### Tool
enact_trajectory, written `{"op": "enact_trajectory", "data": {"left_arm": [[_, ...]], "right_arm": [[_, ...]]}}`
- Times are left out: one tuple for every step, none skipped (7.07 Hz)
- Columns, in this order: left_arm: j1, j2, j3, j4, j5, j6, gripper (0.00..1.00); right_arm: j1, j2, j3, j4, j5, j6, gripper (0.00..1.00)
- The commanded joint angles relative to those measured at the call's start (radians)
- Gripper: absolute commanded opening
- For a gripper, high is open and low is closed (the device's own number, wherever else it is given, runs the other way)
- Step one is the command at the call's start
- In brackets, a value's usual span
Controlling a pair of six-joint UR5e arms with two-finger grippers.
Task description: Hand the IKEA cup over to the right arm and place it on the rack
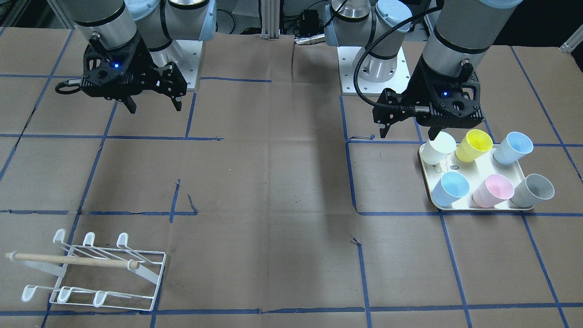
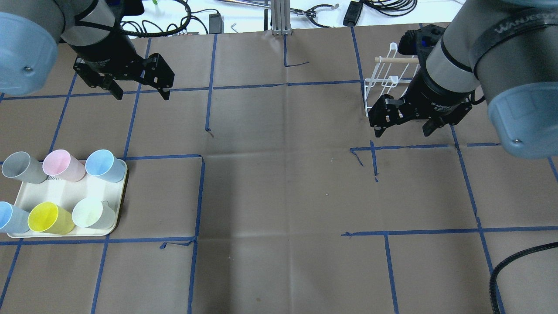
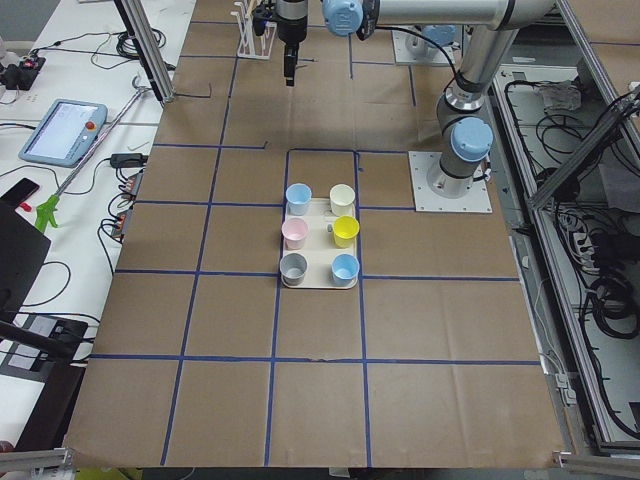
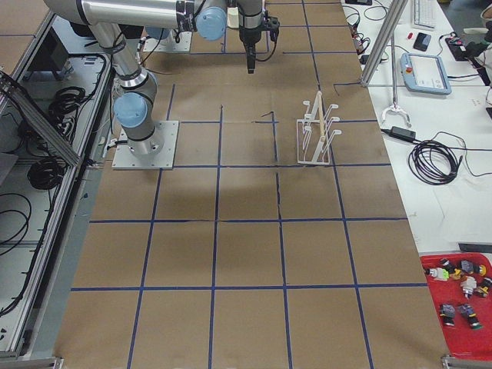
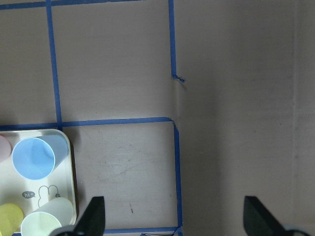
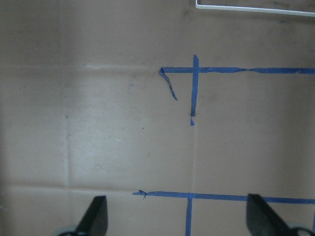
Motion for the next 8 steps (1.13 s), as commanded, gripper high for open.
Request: {"op": "enact_trajectory", "data": {"left_arm": [[0.034, 0.005, -0.011, 0.023, 0.007, 0.1, 1.0], [0.097, 0.005, -0.016, 0.026, 0.005, 0.128, 1.0], [0.179, 0.002, -0.018, 0.026, 0.002, 0.205, 1.0], [0.25, 0.0, -0.025, 0.025, 0.001, 0.272, 0.99], [0.304, 0.0, -0.06, 0.041, -0.001, 0.299, 0.99], [0.341, 0.008, -0.1, 0.075, -0.001, 0.328, 0.99], [0.379, 0.008, -0.14, 0.124, -0.002, 0.337, 0.99], [0.384, 0.007, -0.159, 0.15, -0.002, 0.337, 0.99]], "right_arm": [[0.0, 0.0, 0.0, 0.002, 0.0, 0.0, 1.0], [0.0, 0.0, 0.0, 0.002, -0.002, 0.0, 1.0], [0.0, 0.0, 0.0, 0.002, -0.002, 0.0, 1.0], [0.0, 0.0, 0.0, 0.002, -0.002, 0.0, 1.0], [0.0, 0.0, 0.0, 0.002, -0.003, 0.0, 1.0], [0.0, 0.0, 0.0, 0.002, -0.005, 0.0, 1.0], [0.0, 0.0, 0.0, 0.0, -0.003, 0.0, 1.0], [-0.001, 0.0, 0.0, 0.0, -0.003, 0.0, 1.0]]}}
